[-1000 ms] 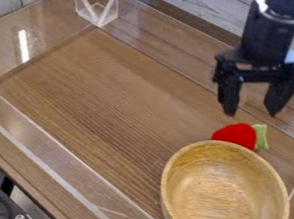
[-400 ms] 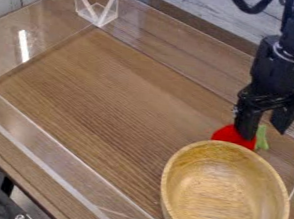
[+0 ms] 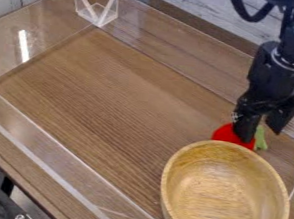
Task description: Move the red object to the left side of the table
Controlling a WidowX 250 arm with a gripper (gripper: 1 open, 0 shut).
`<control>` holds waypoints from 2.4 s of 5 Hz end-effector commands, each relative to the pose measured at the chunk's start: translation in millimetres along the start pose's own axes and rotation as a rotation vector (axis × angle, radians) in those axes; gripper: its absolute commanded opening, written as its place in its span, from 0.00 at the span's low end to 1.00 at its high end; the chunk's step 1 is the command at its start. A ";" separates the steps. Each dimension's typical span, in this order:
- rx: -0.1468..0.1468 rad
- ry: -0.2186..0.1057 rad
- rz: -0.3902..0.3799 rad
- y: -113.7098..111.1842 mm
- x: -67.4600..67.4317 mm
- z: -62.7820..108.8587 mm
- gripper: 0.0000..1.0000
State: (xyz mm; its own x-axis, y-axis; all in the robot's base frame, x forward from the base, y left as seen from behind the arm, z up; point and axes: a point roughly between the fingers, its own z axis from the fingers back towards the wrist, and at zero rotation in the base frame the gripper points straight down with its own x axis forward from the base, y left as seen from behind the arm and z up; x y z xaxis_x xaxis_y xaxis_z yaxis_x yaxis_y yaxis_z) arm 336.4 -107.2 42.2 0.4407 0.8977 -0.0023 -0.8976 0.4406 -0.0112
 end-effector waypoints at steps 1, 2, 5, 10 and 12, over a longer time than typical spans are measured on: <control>-0.030 -0.027 0.015 -7.1 7.9 7.0 1.00; -0.027 -0.041 0.024 -9.0 14.6 5.2 1.00; -0.018 -0.086 0.077 -8.5 12.0 -10.3 0.00; 0.026 -0.191 0.105 10.6 17.8 -9.2 1.00; 0.019 -0.187 0.048 22.9 15.6 0.7 0.00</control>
State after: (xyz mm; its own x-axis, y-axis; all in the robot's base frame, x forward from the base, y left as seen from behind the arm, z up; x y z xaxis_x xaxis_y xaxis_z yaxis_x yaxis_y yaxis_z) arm 319.9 -84.9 31.0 0.3953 0.9007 0.1801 -0.9175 0.3965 0.0307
